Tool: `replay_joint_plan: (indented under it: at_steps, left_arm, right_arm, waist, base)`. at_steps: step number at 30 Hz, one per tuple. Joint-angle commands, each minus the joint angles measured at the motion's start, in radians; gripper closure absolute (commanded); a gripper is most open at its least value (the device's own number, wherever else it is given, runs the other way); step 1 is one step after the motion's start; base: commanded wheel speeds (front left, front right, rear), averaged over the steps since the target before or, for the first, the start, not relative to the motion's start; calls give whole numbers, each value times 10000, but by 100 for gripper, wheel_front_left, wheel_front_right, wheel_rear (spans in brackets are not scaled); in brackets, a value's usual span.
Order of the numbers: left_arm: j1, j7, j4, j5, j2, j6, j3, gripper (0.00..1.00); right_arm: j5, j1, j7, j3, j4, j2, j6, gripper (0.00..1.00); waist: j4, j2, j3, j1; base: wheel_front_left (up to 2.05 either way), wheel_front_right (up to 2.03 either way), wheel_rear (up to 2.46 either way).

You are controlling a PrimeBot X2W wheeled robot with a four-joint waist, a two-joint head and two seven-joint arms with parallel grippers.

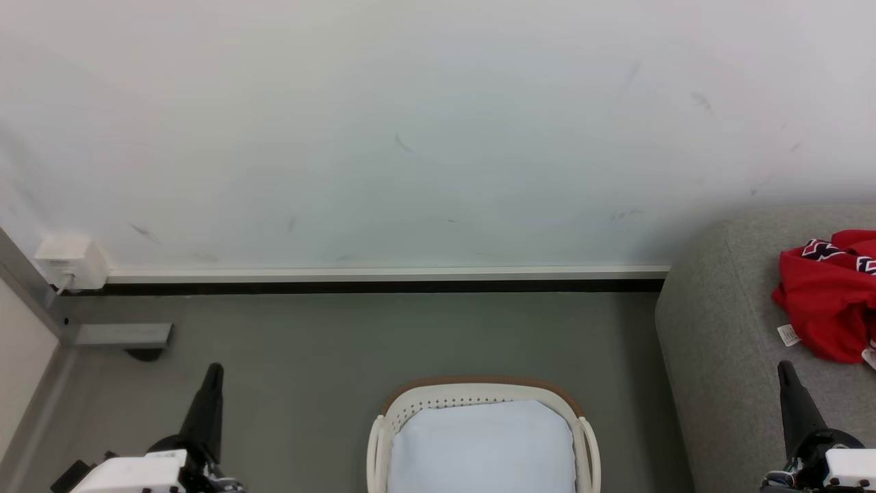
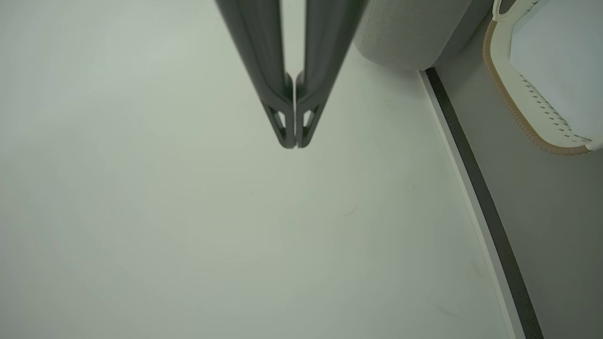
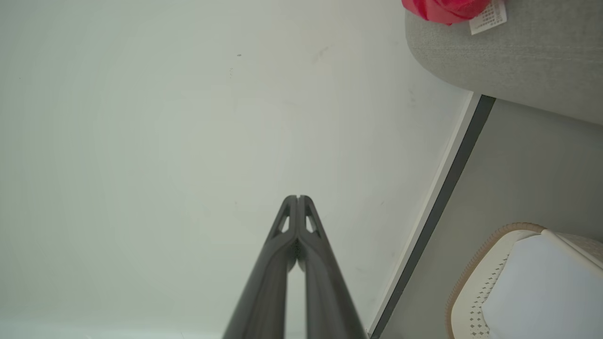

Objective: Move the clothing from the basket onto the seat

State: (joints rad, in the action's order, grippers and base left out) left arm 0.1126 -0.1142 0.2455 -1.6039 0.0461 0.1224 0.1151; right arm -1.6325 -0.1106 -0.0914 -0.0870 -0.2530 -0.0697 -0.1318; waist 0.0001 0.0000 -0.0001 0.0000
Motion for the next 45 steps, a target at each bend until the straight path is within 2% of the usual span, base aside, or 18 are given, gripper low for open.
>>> replay_joint_plan:
  at_steps: [1, 45]
  left_arm:
    - [68, -55, -40, -137, 77, 28, 24, 100]
    - [67, -56, -40, -137, 76, 29, 24, 100]
  right_arm:
    - [-74, -77, -38, -32, 57, -31, 21, 100]
    - [-18, -80, -59, -67, 51, -1, 21, 100]
  waist:
    - [-1, 0, 0, 0]
    - [-1, 0, 0, 0]
  base:
    - [0, 0, 0]
    - [0, 0, 0]
